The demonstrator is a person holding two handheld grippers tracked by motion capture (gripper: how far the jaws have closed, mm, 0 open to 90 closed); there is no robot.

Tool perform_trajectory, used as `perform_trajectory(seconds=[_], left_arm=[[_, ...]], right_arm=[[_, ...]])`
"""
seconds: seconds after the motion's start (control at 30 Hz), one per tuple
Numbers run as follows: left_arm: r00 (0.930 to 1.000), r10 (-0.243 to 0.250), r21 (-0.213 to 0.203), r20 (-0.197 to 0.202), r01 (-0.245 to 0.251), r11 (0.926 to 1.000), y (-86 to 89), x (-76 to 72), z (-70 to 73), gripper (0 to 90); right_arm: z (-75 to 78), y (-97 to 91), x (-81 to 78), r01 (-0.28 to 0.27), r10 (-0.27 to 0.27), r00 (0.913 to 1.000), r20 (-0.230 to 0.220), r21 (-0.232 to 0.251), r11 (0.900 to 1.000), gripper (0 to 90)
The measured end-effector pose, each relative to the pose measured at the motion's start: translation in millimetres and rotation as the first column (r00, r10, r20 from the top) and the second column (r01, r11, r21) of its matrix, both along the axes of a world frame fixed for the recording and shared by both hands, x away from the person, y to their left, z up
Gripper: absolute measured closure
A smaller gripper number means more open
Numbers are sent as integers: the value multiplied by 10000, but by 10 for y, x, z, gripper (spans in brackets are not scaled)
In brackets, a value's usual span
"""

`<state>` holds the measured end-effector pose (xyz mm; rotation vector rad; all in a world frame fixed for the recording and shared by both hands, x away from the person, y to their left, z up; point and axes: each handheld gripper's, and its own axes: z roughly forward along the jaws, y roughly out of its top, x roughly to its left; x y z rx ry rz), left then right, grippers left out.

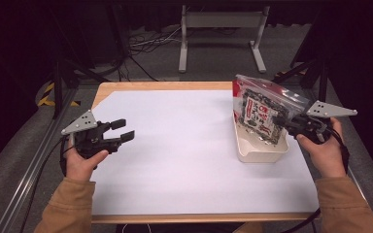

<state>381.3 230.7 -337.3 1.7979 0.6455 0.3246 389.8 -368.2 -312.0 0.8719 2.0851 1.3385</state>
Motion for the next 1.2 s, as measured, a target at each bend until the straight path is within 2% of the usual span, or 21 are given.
perform_trajectory(seconds=[0.1,0.2,0.4,0.5,0.63,0.87,0.97,1.07,1.13,1.2], left_arm=[[10000,-2,-15,-40,2,10000,-14,0,-7,416],[10000,-33,43,-33,33,10000,-25,7,-13,414],[10000,-65,79,-66,65,9999,-40,9,-21,414],[9999,-47,27,-111,47,10000,-31,3,-17,414],[10000,-45,37,-81,46,10000,-28,8,-20,414],[9999,-88,90,-83,89,9999,-54,6,-22,414],[9999,-69,79,-120,70,9999,-46,1,-24,413],[9999,-50,95,-112,51,9999,-36,3,-32,413],[9999,-28,60,-122,29,10000,-36,6,-38,413],[9999,-37,71,-159,38,10000,-39,1,-37,412]], right_arm=[[-54,-38,-7,159,-157,9998,-113,228,9996,755],[-91,-64,-11,178,-176,9998,-44,432,9989,756],[-116,5,5,206,-205,9998,-51,273,9994,756],[-156,47,30,284,-278,9991,-308,185,9994,755],[-197,44,34,354,-342,9985,-428,272,9990,754],[-302,27,-5,346,-341,9994,-99,481,9982,755],[-344,-21,-12,479,-470,9987,-170,542,9974,754],[-416,-131,-12,645,-610,9973,-415,901,9938,753],[-450,-166,-12,621,-577,9975,-416,1135,9916,753],[-437,-150,-14,614,-582,9977,-351,996,9931,751]])
